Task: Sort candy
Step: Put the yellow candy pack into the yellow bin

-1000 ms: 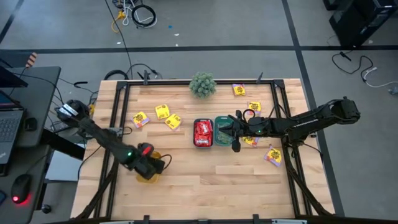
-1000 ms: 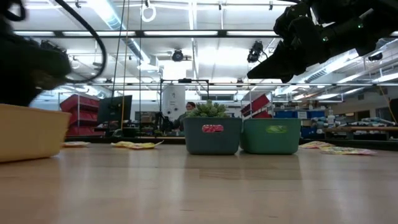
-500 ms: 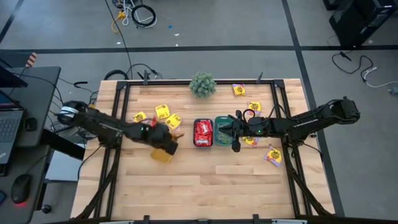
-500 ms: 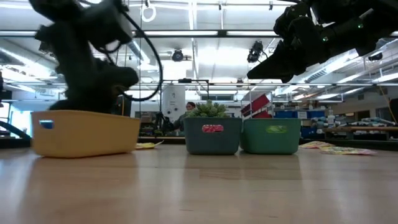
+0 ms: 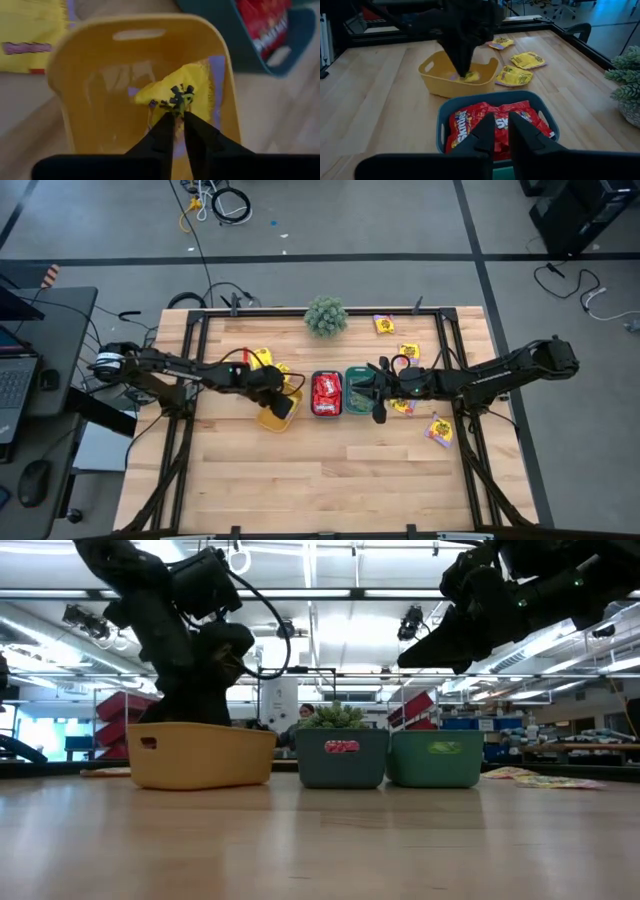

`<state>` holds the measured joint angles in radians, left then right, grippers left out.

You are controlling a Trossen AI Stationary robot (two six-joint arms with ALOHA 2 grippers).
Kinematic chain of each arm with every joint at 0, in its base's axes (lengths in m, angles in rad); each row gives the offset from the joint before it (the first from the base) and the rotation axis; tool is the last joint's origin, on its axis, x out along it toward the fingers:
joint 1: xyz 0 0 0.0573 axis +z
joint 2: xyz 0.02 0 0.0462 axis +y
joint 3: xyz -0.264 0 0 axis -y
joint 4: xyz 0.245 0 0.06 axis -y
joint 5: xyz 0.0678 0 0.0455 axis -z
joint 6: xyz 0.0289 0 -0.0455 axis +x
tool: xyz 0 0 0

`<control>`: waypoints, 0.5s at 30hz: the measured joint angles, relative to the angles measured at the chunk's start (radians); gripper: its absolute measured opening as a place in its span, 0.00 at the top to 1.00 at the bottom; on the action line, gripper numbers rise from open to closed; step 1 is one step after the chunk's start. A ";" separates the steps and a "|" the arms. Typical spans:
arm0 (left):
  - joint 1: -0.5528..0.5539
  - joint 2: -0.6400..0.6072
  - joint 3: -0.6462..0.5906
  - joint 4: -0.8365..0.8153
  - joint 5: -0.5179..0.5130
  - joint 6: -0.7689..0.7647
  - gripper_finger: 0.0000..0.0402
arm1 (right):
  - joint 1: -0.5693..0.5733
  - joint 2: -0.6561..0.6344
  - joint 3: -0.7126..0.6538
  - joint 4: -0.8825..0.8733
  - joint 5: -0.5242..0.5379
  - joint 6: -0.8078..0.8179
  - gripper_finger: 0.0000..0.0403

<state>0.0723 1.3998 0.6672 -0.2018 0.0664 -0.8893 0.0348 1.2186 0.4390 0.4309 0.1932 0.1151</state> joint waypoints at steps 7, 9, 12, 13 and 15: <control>0.000 0.000 0.058 -0.156 -0.002 0.092 0.68 | -0.024 0.000 0.000 0.000 0.000 0.009 0.79; 0.000 0.000 0.084 -0.208 -0.005 0.139 0.63 | -0.030 0.000 0.000 0.000 0.000 0.009 0.77; 0.000 0.000 0.154 -0.309 -0.057 0.250 0.59 | -0.036 0.000 0.000 0.000 0.000 0.009 0.73; 0.000 0.000 0.185 -0.352 -0.096 0.279 0.58 | -0.038 0.000 0.000 0.000 0.000 0.009 0.73; 0.000 0.000 0.250 -0.452 -0.193 0.337 0.58 | -0.039 0.000 0.000 0.000 0.000 0.009 0.72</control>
<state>0.0723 1.3994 0.9173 -0.6540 -0.1268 -0.5523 -0.0044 1.2186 0.4389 0.4309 0.1932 0.1246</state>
